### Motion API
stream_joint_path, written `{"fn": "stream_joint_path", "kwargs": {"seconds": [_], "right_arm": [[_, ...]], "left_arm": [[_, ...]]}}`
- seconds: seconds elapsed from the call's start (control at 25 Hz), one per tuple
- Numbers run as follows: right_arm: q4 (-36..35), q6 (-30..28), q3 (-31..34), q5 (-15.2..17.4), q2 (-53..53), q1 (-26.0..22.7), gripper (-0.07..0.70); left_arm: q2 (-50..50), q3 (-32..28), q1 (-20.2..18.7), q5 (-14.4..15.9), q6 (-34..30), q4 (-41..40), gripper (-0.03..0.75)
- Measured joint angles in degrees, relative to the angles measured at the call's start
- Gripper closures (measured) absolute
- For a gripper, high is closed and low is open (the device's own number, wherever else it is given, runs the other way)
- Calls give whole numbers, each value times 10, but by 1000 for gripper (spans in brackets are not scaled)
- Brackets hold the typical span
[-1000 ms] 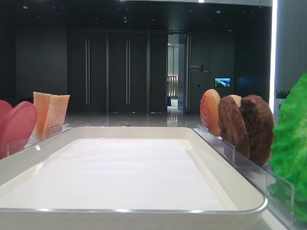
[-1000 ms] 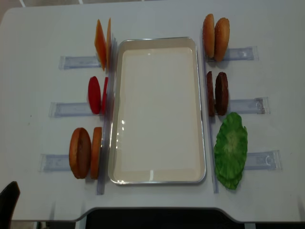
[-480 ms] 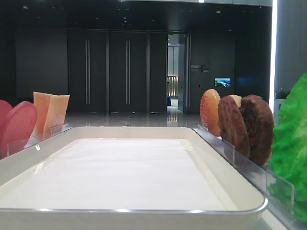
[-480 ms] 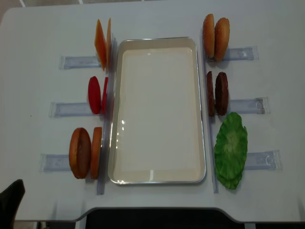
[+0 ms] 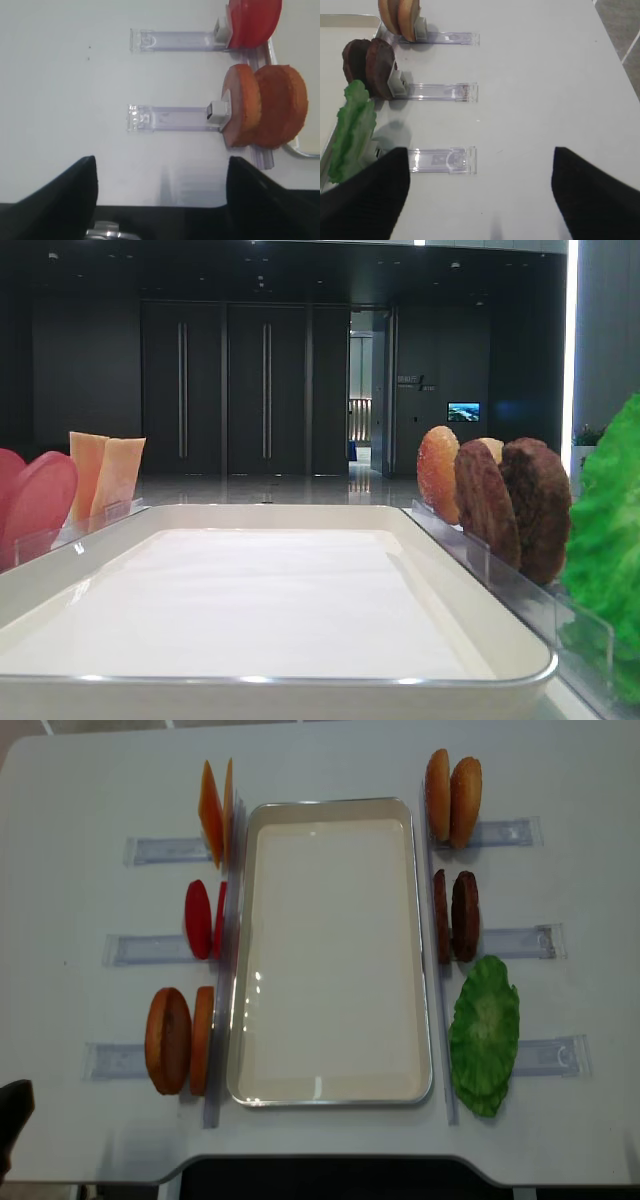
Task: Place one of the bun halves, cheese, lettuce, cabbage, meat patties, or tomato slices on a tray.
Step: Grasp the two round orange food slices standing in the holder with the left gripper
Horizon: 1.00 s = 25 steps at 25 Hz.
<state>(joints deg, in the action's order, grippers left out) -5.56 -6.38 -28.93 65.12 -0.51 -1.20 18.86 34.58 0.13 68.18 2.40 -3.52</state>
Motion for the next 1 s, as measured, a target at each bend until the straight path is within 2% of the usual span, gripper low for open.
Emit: {"fn": "stream_joint_path", "kwargs": {"seconds": [0.04, 0.16, 0.32, 0.6, 1.0], "right_arm": [[0, 0, 0, 0, 0, 0, 78], [0, 0, 0, 0, 0, 0, 78], [0, 0, 0, 0, 0, 0, 78], [0, 0, 0, 0, 0, 0, 78], [0, 0, 0, 0, 0, 0, 78]], "left_arm": [[35, 19, 0, 19, 0, -9, 126], [73, 41, 0, 29, 0, -10, 145], [147, 87, 0, 32, 0, -10, 179], [305, 160, 0, 32, 0, -10, 192], [469, 227, 0, 29, -8, -10, 192]]}}
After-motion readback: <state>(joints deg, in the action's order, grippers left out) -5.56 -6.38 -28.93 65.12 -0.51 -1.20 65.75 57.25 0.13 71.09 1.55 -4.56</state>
